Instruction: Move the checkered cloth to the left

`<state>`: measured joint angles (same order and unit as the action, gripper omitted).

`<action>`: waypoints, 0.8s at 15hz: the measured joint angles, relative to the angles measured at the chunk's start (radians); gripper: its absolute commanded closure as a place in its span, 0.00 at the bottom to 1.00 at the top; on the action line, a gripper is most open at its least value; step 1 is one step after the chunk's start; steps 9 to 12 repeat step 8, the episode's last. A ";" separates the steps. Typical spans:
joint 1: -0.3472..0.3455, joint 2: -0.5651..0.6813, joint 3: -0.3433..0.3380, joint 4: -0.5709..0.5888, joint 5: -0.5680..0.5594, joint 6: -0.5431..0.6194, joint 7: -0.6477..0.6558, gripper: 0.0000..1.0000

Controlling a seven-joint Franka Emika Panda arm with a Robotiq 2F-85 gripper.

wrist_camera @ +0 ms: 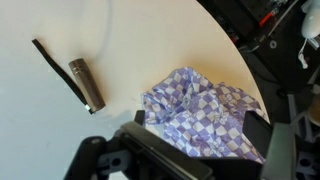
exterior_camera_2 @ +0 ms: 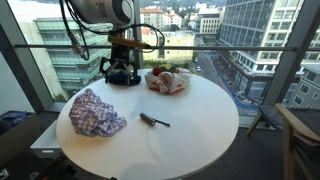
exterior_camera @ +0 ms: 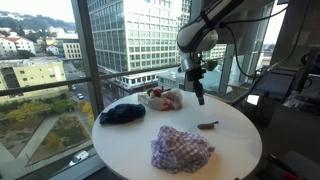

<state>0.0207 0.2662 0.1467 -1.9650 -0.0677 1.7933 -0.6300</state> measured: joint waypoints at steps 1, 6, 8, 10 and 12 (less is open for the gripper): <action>-0.010 -0.051 -0.008 -0.052 0.005 0.029 0.000 0.00; -0.024 -0.269 -0.062 -0.275 0.009 0.151 0.000 0.00; -0.024 -0.339 -0.082 -0.344 0.009 0.198 0.000 0.00; -0.024 -0.339 -0.082 -0.344 0.009 0.198 0.000 0.00; -0.024 -0.339 -0.082 -0.344 0.009 0.198 0.000 0.00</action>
